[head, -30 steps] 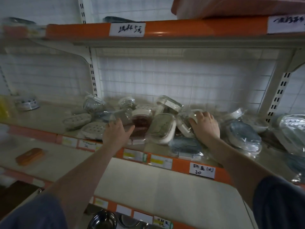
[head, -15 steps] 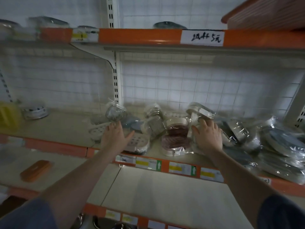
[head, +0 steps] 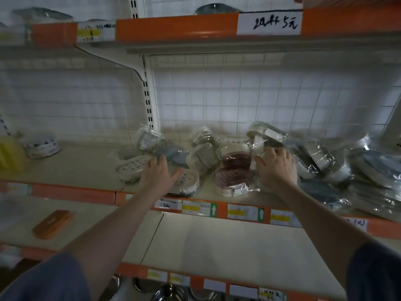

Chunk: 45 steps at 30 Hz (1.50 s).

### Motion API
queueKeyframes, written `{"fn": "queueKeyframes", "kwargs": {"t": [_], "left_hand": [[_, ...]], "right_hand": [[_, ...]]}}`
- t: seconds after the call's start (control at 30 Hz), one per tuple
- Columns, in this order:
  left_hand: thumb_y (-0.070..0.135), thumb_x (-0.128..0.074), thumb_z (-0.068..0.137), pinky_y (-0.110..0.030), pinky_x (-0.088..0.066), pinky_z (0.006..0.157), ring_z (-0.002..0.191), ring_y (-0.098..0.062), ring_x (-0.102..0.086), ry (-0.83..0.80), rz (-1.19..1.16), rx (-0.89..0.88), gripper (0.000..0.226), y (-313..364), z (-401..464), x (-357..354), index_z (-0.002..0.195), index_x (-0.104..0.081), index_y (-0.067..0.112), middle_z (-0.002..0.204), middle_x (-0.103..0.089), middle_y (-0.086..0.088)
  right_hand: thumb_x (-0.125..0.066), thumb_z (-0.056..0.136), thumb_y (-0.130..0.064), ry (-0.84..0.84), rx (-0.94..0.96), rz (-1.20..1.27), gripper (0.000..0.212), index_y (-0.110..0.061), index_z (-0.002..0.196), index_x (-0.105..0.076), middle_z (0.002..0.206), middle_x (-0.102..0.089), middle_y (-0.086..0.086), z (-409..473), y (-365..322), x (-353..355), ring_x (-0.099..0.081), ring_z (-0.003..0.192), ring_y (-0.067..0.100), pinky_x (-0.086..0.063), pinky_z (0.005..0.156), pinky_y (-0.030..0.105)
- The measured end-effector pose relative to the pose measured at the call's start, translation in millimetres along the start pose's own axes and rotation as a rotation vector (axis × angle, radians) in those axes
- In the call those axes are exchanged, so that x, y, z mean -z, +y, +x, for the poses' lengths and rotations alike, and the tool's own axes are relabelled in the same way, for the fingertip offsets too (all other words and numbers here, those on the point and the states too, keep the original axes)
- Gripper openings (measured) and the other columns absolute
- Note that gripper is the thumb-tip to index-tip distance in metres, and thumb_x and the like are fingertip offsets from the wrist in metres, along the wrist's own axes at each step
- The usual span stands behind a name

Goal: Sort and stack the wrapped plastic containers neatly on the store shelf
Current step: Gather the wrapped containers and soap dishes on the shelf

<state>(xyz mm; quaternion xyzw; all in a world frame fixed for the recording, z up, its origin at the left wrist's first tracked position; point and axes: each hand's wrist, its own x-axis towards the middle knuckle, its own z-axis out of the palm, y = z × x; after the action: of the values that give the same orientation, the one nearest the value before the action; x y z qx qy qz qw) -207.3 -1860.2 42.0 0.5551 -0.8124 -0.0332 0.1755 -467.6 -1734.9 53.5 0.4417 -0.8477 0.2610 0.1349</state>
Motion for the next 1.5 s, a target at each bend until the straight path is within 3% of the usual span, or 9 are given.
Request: {"fn": "queueKeyframes", "kwargs": {"t": [0.4,0.53,0.67,0.73,0.8,0.9,1.2,1.3,1.5], "left_hand": [[0.083,-0.032,0.071,-0.046,-0.023,0.114,0.144,-0.025,-0.018,-0.178,0.008,-0.201,0.102,8,15,-20,0.149,-0.022,0.018,0.157,-0.021,-0.005],[0.083,-0.031,0.077,-0.043,-0.023,0.114,0.144,-0.022,-0.018,-0.265,0.040,-0.284,0.096,-1,22,-24,0.150,-0.021,0.022,0.158,-0.016,-0.005],[0.102,-0.003,0.045,-0.042,-0.030,0.111,0.137,-0.021,-0.030,-0.322,0.072,-0.371,0.131,-13,31,-23,0.147,-0.029,0.024,0.152,-0.029,-0.001],[0.105,-0.008,0.037,-0.043,-0.030,0.112,0.138,-0.020,-0.028,-0.364,0.101,-0.409,0.137,-20,37,-22,0.149,-0.024,0.026,0.153,-0.026,0.001],[0.099,-0.037,0.046,-0.043,-0.027,0.114,0.141,-0.021,-0.023,-0.404,0.101,-0.453,0.128,-25,39,-20,0.150,-0.019,0.027,0.155,-0.021,0.001],[0.064,-0.072,0.066,-0.041,-0.024,0.115,0.142,-0.020,-0.020,-0.418,0.122,-0.504,0.107,-31,42,-19,0.151,-0.018,0.026,0.157,-0.017,0.000],[0.062,-0.070,0.070,-0.038,-0.034,0.109,0.135,-0.016,-0.036,-0.342,0.080,-0.549,0.094,-32,47,-17,0.148,-0.028,0.029,0.151,-0.033,0.007],[0.072,-0.061,0.069,-0.038,-0.039,0.105,0.129,-0.014,-0.042,-0.319,0.032,-0.546,0.088,-36,48,-14,0.144,-0.036,0.035,0.147,-0.040,0.009],[0.077,-0.059,0.066,-0.030,-0.046,0.084,0.099,-0.010,-0.052,-0.351,-0.072,-0.531,0.075,-36,55,4,0.125,-0.059,0.030,0.108,-0.051,0.010]], "right_hand": [[-0.050,0.090,-0.045,0.003,-0.033,-0.028,0.051,-0.014,0.131,-0.047,0.133,-0.043,0.018,6,19,0,-0.038,0.124,0.034,-0.031,0.102,0.042],[-0.048,0.089,-0.054,-0.014,-0.095,-0.062,0.062,-0.013,0.134,-0.042,0.139,-0.037,0.018,4,20,-7,-0.035,0.127,0.035,-0.029,0.104,0.042],[-0.042,0.086,-0.065,-0.044,-0.175,-0.107,0.072,-0.010,0.133,-0.042,0.135,-0.037,0.020,2,13,-10,-0.037,0.124,0.035,-0.031,0.101,0.040],[-0.040,0.084,-0.070,-0.068,-0.197,-0.132,0.078,-0.011,0.136,-0.042,0.138,-0.033,0.020,1,8,-12,-0.036,0.125,0.035,-0.031,0.101,0.040],[-0.041,0.081,-0.074,-0.091,-0.217,-0.154,0.086,-0.010,0.138,-0.039,0.140,-0.030,0.021,3,4,-15,-0.034,0.127,0.037,-0.032,0.101,0.042],[-0.044,0.077,-0.077,-0.101,-0.239,-0.168,0.092,-0.008,0.138,-0.039,0.140,-0.032,0.022,6,0,-17,-0.034,0.127,0.039,-0.034,0.100,0.043],[-0.049,0.084,-0.064,-0.150,-0.256,-0.159,0.073,-0.031,0.144,-0.024,0.152,-0.013,0.018,-4,5,-19,-0.031,0.129,0.042,-0.031,0.103,0.043],[-0.050,0.084,-0.063,-0.156,-0.260,-0.151,0.070,-0.033,0.143,-0.026,0.149,-0.016,0.022,-7,4,-17,-0.032,0.128,0.043,-0.033,0.103,0.044],[-0.053,0.084,-0.060,-0.172,-0.244,-0.134,0.069,-0.031,0.142,-0.029,0.148,-0.019,0.023,-8,4,-15,-0.032,0.128,0.042,-0.034,0.103,0.045]]}}
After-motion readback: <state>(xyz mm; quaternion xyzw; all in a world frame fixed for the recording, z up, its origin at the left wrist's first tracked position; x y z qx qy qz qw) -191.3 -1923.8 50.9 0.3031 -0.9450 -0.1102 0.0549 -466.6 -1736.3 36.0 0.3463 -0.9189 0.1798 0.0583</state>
